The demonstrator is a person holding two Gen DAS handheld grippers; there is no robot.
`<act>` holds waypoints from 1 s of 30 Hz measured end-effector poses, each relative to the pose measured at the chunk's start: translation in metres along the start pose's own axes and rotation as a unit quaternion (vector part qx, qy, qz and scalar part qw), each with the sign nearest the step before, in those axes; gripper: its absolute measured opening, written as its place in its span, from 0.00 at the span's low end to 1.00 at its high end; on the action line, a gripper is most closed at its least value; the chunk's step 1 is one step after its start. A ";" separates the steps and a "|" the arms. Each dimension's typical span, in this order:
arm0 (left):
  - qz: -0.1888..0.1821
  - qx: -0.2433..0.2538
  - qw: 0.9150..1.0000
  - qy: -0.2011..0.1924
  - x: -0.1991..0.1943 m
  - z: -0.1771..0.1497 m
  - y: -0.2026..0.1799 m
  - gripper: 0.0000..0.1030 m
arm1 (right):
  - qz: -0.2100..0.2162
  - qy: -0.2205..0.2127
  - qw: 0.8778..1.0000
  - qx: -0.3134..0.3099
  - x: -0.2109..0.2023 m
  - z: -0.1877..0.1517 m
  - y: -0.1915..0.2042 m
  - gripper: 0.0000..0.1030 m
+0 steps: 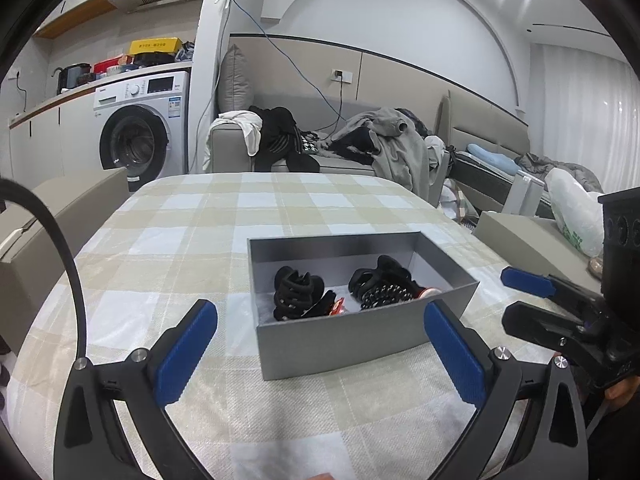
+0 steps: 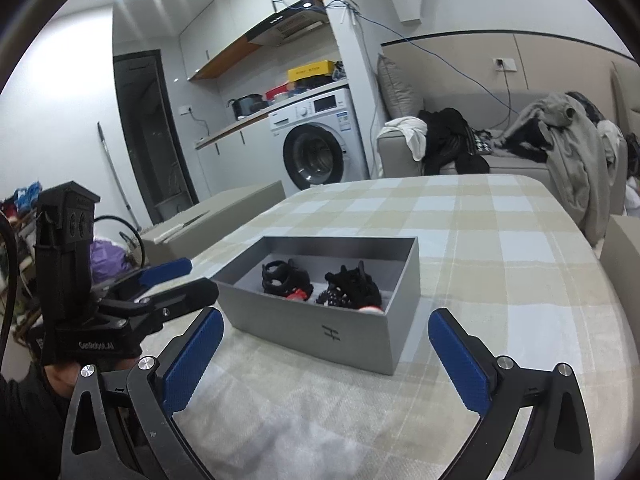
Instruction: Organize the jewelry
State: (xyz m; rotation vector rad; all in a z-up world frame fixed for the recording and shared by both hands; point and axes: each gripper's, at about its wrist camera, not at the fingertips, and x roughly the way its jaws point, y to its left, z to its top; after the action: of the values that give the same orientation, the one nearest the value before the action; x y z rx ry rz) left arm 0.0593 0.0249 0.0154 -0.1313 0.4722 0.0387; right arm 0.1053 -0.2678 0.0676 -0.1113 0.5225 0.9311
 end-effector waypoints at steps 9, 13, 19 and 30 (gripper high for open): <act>0.030 0.004 0.999 -0.017 -0.002 -0.006 0.009 0.98 | 0.015 -0.015 1.000 0.002 -0.004 -0.005 -0.001 1.00; 0.029 0.009 0.999 -0.013 0.002 -0.008 0.008 0.98 | 0.016 -0.011 1.000 -0.014 -0.002 -0.007 0.004 1.00; 0.023 0.009 1.000 -0.008 0.001 -0.011 0.008 0.98 | 0.012 -0.007 0.999 -0.030 -0.001 -0.010 0.008 1.00; 0.019 0.016 1.000 -0.004 -0.001 -0.012 0.005 0.98 | 0.010 -0.007 1.000 -0.023 -0.001 -0.009 0.006 1.00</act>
State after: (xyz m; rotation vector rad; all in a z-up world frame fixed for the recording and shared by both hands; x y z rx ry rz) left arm 0.0528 0.0285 0.0041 -0.0909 0.4677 0.0685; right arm 0.0973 -0.2676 0.0612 -0.1411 0.4892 0.9625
